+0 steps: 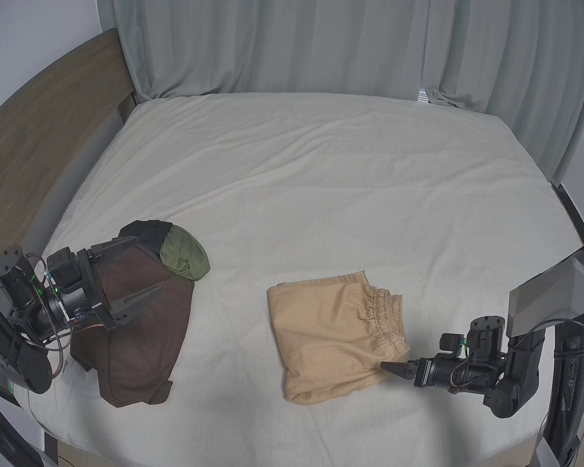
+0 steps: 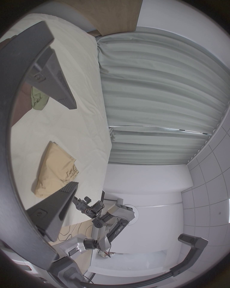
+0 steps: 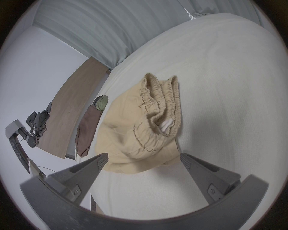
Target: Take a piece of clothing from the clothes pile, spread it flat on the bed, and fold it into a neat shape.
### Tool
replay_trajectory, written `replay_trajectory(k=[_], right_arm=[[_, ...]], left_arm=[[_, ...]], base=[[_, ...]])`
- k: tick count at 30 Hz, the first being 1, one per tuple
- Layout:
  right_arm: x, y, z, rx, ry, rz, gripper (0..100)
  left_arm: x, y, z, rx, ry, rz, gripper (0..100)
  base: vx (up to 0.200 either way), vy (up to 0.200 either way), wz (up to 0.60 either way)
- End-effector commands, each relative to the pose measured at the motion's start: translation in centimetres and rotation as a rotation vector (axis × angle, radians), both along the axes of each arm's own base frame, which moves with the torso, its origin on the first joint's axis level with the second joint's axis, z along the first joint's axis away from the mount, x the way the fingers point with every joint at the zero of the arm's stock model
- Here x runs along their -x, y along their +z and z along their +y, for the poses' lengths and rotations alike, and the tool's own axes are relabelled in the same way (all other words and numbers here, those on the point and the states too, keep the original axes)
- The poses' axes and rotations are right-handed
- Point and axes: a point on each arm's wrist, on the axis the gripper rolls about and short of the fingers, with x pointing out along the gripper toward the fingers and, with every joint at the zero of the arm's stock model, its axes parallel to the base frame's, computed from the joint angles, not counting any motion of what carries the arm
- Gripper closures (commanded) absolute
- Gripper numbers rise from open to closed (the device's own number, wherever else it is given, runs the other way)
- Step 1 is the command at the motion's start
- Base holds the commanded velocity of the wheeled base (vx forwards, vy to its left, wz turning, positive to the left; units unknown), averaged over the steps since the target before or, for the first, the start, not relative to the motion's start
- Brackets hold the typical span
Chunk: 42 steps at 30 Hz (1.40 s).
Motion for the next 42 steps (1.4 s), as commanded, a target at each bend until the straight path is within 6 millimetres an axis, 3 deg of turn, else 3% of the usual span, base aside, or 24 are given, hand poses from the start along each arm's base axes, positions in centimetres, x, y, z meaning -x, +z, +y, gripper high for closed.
replay_trajectory(k=[1, 6, 11, 19, 30, 31, 42], right_arm=[[-0.3, -1.6, 0.2, 0.002, -0.004, 0.047, 0], [-0.6, -1.7, 0.5, -0.033, -0.024, 0.071, 0], [-1.2, -1.6, 1.9, -0.099, -0.029, 0.092, 0], [-3.2, -3.1, 4.9, -0.141, -0.134, 0.085, 0], [-3.5, -3.1, 5.1, -0.142, -0.142, 0.072, 0], [-3.4, -3.1, 5.1, -0.142, -0.141, 0.072, 100], [-3.2, -3.0, 5.6, -0.142, -0.127, 0.070, 100]], left_arm=[[0.0, -0.2, 0.0, 0.000, 0.000, 0.008, 0], [0.2, -0.4, -0.1, 0.001, -0.005, 0.021, 0], [0.2, -0.4, -0.1, -0.002, -0.009, 0.017, 0], [0.3, -0.3, -0.6, -0.028, -0.058, -0.015, 0], [0.3, -0.4, -0.5, -0.026, -0.053, -0.011, 0], [0.3, -0.4, -0.5, -0.026, -0.052, -0.011, 0], [0.5, -0.2, -0.7, -0.027, -0.061, -0.018, 0]], base=[[0.000, 0.000, 0.00], [0.000, 0.000, 0.00], [0.000, 0.000, 0.00], [0.000, 0.000, 0.00], [0.000, 0.000, 0.00], [0.000, 0.000, 0.00], [0.000, 0.000, 0.00]])
